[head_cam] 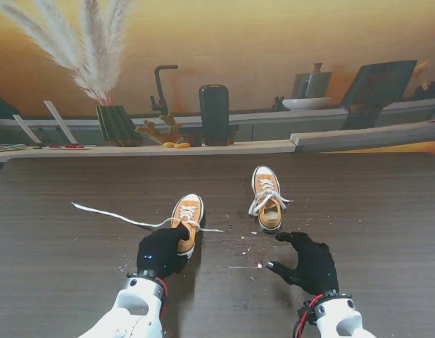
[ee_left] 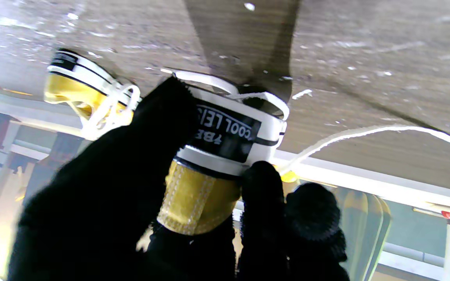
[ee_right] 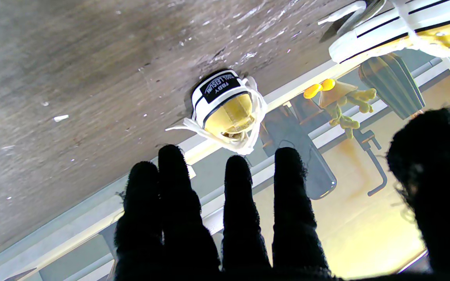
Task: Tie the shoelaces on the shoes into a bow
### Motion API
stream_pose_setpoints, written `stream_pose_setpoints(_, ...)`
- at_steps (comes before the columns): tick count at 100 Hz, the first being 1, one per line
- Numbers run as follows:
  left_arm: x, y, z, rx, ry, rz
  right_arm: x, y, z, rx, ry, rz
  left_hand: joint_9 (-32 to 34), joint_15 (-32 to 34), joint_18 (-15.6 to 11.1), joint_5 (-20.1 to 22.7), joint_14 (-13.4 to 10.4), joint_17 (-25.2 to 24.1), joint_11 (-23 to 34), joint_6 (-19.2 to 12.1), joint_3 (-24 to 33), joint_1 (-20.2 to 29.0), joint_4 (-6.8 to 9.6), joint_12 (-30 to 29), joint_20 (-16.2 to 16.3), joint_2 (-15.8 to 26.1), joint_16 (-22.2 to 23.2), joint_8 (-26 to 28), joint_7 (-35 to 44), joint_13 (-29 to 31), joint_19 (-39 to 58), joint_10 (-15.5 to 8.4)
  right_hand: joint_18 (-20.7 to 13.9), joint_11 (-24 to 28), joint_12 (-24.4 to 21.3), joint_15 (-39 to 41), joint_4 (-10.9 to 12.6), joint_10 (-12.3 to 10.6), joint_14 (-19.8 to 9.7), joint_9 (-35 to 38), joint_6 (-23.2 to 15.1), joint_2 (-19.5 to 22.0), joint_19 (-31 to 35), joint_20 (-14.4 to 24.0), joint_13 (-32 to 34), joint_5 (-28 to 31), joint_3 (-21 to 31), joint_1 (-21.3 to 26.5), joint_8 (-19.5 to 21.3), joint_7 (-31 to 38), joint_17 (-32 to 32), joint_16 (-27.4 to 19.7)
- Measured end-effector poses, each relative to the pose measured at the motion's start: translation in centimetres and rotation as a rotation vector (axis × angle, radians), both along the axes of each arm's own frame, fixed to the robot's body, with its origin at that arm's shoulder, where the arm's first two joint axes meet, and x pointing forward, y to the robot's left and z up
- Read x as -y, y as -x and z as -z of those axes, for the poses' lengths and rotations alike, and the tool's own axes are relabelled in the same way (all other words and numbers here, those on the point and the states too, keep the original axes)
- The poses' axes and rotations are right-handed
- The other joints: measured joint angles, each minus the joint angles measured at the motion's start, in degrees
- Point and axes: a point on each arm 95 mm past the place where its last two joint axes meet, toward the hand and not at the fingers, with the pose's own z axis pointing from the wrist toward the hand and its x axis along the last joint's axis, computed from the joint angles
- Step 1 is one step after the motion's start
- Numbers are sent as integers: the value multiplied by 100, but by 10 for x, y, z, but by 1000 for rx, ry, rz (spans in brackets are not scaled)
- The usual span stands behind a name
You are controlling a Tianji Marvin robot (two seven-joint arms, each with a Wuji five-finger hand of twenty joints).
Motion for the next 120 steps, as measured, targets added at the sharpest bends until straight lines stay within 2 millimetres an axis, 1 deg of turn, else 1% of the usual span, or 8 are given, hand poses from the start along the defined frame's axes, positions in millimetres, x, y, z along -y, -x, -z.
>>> stream_pose_setpoints(24,25,24,1,29,63,46,0,0,0,2,-1,1,0,34,0,0,0,-7,-10,8,0,3,0,1,20,0,52,-1,-67,1,0,0,1,0,0,0,0,1,7,1,2,0,4,0,0,0,0,0,0,0,0,1)
stream_pose_setpoints(31,32,30,0,36,90,65,0,1,-1,2,-1,0,0,65,0,0,0,-9,-11,10,0,3,-1,4,33,0,53,-1,-90,0,0,0,1,0,0,0,0,1,9,1,59,0,5,0,0,1,0,0,0,0,0,1)
stream_pose_setpoints(49,50,44,-3,53,141,108,1,1,-1,3,-2,0,0,70,0,0,0,-13,-26,12,0,4,-1,9,53,0,54,-1,-98,0,1,2,1,0,0,0,0,2,14,1,60,0,5,-34,0,1,0,0,0,0,0,1)
stream_pose_setpoints(69,63,58,0,75,148,120,1,1,-1,1,-2,1,0,70,0,0,0,-21,-49,67,-34,56,-31,20,60,0,54,-2,-103,1,2,32,2,0,0,1,0,4,16,1,61,0,5,-35,1,2,0,1,-1,0,0,1)
stream_pose_setpoints(92,62,72,6,96,136,97,1,1,-1,1,-3,0,0,72,0,0,0,-22,-74,68,-34,58,-51,61,65,0,56,-4,-132,1,5,34,2,0,0,1,0,5,17,1,61,0,5,-36,1,2,0,1,-1,0,0,1)
stream_pose_setpoints(120,43,68,23,104,84,6,-2,2,0,-13,-1,-11,0,91,0,0,0,-77,-79,72,-35,59,-51,68,80,0,59,-13,-148,1,6,35,2,0,0,1,0,5,19,1,62,0,5,-36,1,2,0,1,-1,0,0,1)
